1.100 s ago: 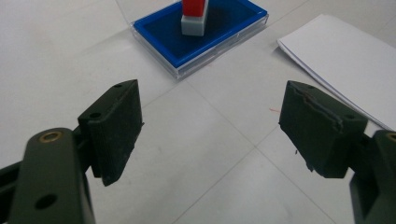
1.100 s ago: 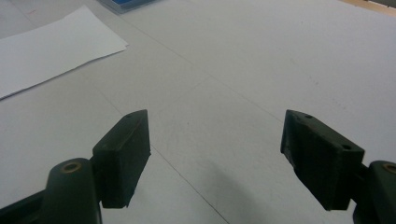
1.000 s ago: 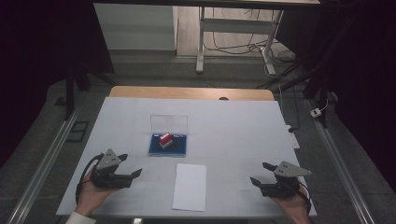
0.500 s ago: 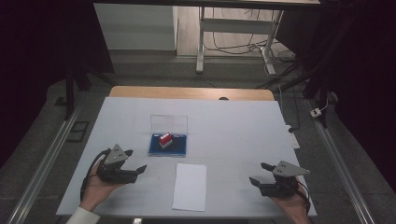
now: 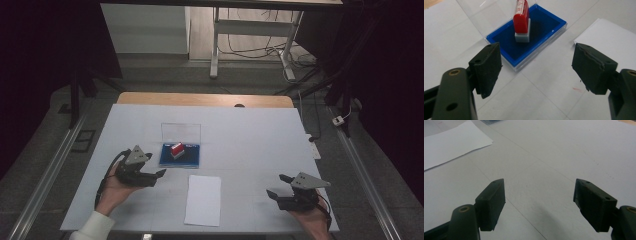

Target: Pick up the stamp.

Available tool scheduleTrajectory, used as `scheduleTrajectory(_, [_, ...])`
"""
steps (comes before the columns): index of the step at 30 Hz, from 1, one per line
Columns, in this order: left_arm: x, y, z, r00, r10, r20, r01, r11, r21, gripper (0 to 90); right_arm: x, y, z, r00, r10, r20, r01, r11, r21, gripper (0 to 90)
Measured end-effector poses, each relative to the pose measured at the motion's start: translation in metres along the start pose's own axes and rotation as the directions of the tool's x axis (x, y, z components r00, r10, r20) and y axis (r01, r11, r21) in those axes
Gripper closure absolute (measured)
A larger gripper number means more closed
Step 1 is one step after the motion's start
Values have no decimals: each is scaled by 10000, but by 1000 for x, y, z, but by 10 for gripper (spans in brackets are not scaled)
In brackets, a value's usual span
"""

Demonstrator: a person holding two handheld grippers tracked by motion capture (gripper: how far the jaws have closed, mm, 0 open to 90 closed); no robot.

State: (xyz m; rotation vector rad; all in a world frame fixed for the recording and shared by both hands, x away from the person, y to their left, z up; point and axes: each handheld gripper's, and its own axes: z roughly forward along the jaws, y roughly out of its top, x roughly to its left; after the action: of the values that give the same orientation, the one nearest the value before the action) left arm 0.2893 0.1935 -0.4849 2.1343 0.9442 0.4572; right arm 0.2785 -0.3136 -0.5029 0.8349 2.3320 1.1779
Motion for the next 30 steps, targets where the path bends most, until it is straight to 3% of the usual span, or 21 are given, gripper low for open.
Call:
scheduleTrajectory(9, [6,10,10,9999,-116,81,115,9999,92,262,1,-1,3,10000,-28,-37,28,10000,90,255])
scheduleTrajectory(20, [11,22,18,9998,-77,-174,79,9999,97,273,5,0,7,9999,-99,-47,99,9999,75,260])
scheduleTrajectory(30, [17,32,30,9994,-283,-207,286,9995,150,285,5,0,8,9999,-128,-31,128,9997,221,262])
